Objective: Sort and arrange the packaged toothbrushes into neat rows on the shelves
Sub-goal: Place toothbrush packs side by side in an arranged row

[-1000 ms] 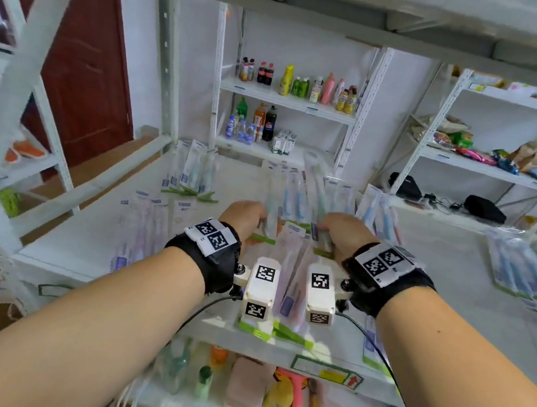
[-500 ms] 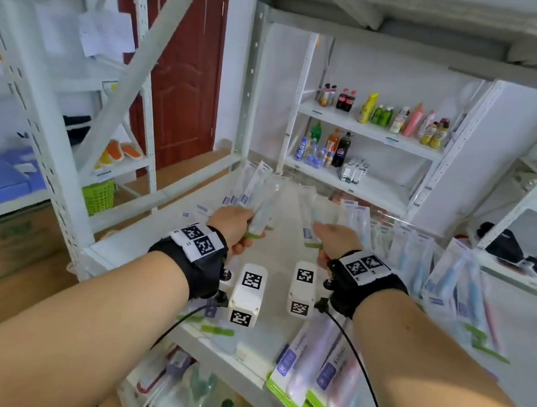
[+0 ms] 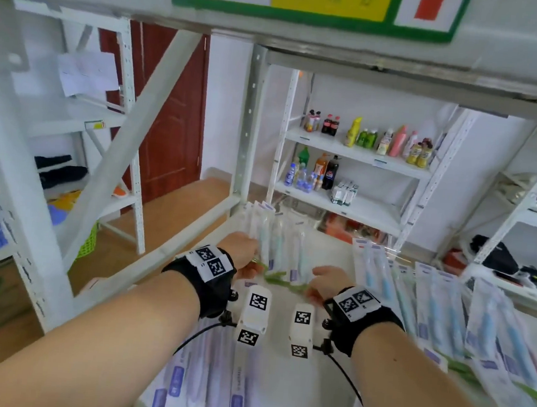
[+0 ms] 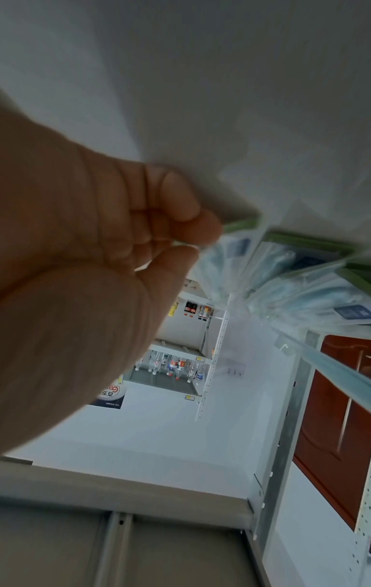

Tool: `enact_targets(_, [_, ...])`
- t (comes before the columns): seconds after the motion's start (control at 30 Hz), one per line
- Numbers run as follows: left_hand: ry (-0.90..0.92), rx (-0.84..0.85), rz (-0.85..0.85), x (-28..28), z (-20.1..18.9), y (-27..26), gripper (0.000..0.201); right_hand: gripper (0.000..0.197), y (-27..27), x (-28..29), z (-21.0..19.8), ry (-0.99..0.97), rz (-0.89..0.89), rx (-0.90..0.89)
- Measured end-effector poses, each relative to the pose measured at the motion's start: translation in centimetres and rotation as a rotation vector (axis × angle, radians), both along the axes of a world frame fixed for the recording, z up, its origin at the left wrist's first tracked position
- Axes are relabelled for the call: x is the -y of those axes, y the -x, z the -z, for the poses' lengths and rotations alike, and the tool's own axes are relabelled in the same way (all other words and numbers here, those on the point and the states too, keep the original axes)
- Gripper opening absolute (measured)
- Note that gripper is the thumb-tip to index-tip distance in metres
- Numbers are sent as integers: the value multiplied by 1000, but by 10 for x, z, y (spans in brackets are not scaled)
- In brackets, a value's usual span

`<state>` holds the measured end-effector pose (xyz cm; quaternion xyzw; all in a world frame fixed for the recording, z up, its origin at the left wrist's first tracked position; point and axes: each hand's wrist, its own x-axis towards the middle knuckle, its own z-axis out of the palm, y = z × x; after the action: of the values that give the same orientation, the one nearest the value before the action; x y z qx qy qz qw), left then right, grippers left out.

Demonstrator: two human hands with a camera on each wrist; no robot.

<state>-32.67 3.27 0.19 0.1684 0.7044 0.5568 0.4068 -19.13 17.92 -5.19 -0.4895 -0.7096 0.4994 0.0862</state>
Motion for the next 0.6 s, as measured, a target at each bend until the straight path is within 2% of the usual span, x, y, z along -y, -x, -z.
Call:
enact_targets(0.1, [3, -67, 38, -20, 10, 14, 22, 47, 1, -2, 2, 31, 28, -40])
enact_targets(0.2, [-33, -105, 55, -35, 18, 24, 10, 38, -4, -1, -4, 22, 106, -89])
enact_targets(0.3, [45, -162, 106, -44, 25, 33, 9, 29, -22, -12, -19, -130, 249, -92])
enact_targets(0.4, [116, -261, 107, -48, 24, 36, 5, 32, -55, -33, -32, -387, 342, 66])
enact_targets(0.43, [142, -323, 115, -50, 24, 38, 9, 32, -66, -39, -35, -444, 353, 158])
enact_targets(0.47, [182, -405, 128, -53, 24, 41, 24, 32, -77, -45, -37, -478, 347, 252])
enact_targets(0.53, [209, -576, 133, -56, 21, 45, 42, 31, -94, -53, -38, -459, 300, 431])
enact_targets(0.6, [118, -591, 118, -60, 16, 39, 38, 31, -105, -56, -36, -389, 292, 526])
